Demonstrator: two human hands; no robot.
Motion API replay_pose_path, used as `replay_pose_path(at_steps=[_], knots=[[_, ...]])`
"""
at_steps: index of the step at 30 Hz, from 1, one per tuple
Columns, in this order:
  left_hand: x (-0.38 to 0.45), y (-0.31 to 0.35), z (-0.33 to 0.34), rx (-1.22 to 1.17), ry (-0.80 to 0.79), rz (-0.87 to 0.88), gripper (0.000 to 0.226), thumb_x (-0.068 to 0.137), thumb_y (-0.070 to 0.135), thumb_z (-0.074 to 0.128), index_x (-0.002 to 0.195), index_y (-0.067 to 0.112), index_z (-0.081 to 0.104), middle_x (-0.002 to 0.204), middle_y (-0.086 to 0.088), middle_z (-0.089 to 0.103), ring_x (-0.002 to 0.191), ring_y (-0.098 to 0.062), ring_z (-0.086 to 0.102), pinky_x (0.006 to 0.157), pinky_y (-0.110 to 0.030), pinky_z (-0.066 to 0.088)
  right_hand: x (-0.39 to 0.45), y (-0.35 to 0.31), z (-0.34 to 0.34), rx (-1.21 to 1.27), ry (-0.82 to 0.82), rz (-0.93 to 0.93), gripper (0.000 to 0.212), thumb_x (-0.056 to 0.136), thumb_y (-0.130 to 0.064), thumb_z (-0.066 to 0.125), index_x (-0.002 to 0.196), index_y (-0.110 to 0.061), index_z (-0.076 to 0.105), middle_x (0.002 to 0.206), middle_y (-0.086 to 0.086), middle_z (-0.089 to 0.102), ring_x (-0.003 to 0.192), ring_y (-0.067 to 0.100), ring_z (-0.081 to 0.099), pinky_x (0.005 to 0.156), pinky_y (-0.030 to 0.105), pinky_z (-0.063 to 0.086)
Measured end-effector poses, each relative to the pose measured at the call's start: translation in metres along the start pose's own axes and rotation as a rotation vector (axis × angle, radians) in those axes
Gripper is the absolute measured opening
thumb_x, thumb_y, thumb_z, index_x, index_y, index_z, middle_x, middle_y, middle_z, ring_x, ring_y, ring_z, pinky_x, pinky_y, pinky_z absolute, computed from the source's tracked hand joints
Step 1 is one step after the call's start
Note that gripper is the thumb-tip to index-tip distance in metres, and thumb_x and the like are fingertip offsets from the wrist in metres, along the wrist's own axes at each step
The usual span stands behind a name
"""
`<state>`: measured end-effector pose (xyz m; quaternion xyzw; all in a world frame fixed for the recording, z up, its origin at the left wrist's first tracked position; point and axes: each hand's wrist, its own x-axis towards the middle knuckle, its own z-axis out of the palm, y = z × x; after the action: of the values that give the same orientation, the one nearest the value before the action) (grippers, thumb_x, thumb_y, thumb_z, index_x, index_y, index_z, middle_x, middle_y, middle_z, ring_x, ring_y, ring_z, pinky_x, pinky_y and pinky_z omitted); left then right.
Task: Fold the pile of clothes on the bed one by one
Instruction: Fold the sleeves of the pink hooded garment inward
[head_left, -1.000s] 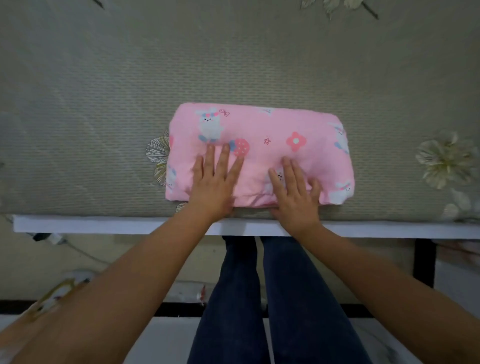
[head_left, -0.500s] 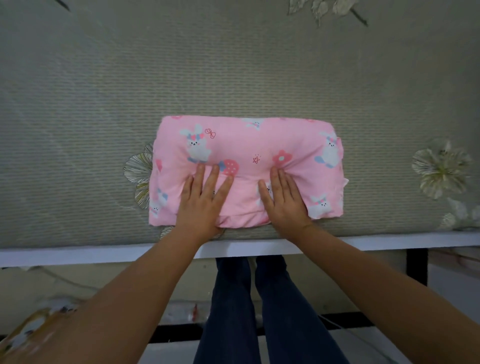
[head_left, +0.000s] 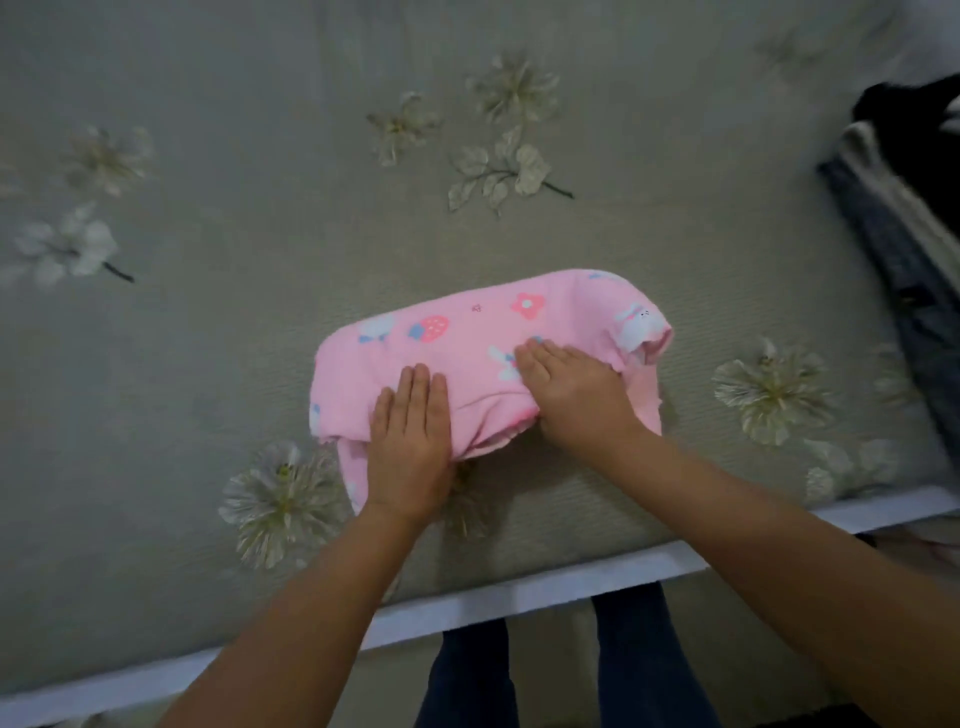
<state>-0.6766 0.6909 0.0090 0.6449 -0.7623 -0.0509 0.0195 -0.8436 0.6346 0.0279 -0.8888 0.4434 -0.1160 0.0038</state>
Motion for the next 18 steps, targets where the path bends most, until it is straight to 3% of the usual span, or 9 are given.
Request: replay_pose_path(at_steps=[2, 4, 7, 8, 9, 11, 14, 18], knots=[[0.039, 0.027, -0.019, -0.010, 0.069, 0.114, 0.045, 0.056, -0.008, 0.068, 0.100, -0.017, 0.061, 0.100, -0.033, 0.063, 0.088, -0.044, 0.064, 0.066, -0.055, 0.051, -0.005, 0.036, -0.027, -0.025, 0.012, 0.089, 0.060, 0.023, 0.003, 0.082, 0.082, 0.006, 0.071, 0.081, 0.021, 0.071, 0.068, 0.031, 0.070, 0.051, 0.035, 0.055], [0.085, 0.064, -0.040, 0.012, 0.138, 0.215, 0.034, 0.067, -0.008, 0.049, 0.097, -0.017, 0.063, 0.099, -0.031, 0.065, 0.086, -0.041, 0.066, 0.066, -0.051, 0.052, -0.011, 0.081, -0.058, -0.047, 0.036, 0.166, 0.059, 0.024, 0.003, 0.083, 0.082, 0.007, 0.071, 0.082, 0.022, 0.071, 0.068, 0.031, 0.070, 0.050, 0.034, 0.054], [0.157, 0.138, -0.077, -0.021, 0.277, 0.349, 0.039, 0.062, -0.015, 0.064, 0.100, -0.017, 0.061, 0.100, -0.032, 0.064, 0.090, -0.042, 0.064, 0.070, -0.053, 0.051, -0.023, 0.160, -0.116, -0.163, 0.129, 0.271, 0.032, 0.053, 0.002, 0.072, 0.085, 0.008, 0.070, 0.085, 0.024, 0.070, 0.072, 0.034, 0.070, 0.054, 0.038, 0.055], [0.180, 0.166, -0.091, -0.020, 0.337, 0.402, 0.036, 0.065, -0.015, 0.059, 0.101, -0.017, 0.060, 0.101, -0.032, 0.064, 0.091, -0.042, 0.064, 0.071, -0.053, 0.050, -0.028, 0.188, -0.138, -0.200, 0.164, 0.306, 0.027, 0.065, 0.000, 0.057, 0.087, 0.008, 0.070, 0.087, 0.024, 0.070, 0.074, 0.035, 0.070, 0.056, 0.040, 0.056], [0.203, 0.195, -0.105, -0.020, 0.389, 0.453, 0.034, 0.070, -0.012, 0.048, 0.101, -0.017, 0.061, 0.102, -0.031, 0.064, 0.091, -0.041, 0.064, 0.072, -0.052, 0.050, -0.034, 0.216, -0.161, -0.239, 0.203, 0.333, 0.034, 0.069, -0.003, 0.044, 0.088, 0.008, 0.070, 0.088, 0.024, 0.070, 0.076, 0.035, 0.069, 0.059, 0.041, 0.056], [0.248, 0.256, -0.136, -0.020, 0.481, 0.556, 0.041, 0.072, -0.005, 0.034, 0.101, -0.016, 0.061, 0.102, -0.030, 0.064, 0.092, -0.040, 0.065, 0.073, -0.051, 0.051, -0.047, 0.271, -0.208, -0.328, 0.297, 0.384, 0.041, 0.071, -0.004, 0.037, 0.090, 0.007, 0.070, 0.091, 0.025, 0.069, 0.080, 0.037, 0.069, 0.064, 0.045, 0.055], [0.306, 0.349, -0.177, -0.015, 0.612, 0.696, 0.042, 0.071, -0.005, 0.033, 0.100, -0.015, 0.062, 0.102, -0.028, 0.065, 0.092, -0.039, 0.065, 0.072, -0.050, 0.052, -0.074, 0.343, -0.272, -0.481, 0.393, 0.481, 0.034, 0.066, 0.004, 0.048, 0.092, 0.009, 0.069, 0.094, 0.027, 0.068, 0.082, 0.041, 0.067, 0.065, 0.048, 0.054], [0.362, 0.464, -0.205, 0.050, 0.689, 0.867, 0.041, 0.069, -0.003, 0.036, 0.097, -0.011, 0.065, 0.102, -0.023, 0.067, 0.092, -0.035, 0.066, 0.071, -0.045, 0.054, -0.121, 0.416, -0.317, -0.655, 0.429, 0.681, 0.036, 0.068, 0.000, 0.044, 0.094, 0.005, 0.070, 0.096, 0.024, 0.069, 0.084, 0.041, 0.067, 0.065, 0.044, 0.055]])
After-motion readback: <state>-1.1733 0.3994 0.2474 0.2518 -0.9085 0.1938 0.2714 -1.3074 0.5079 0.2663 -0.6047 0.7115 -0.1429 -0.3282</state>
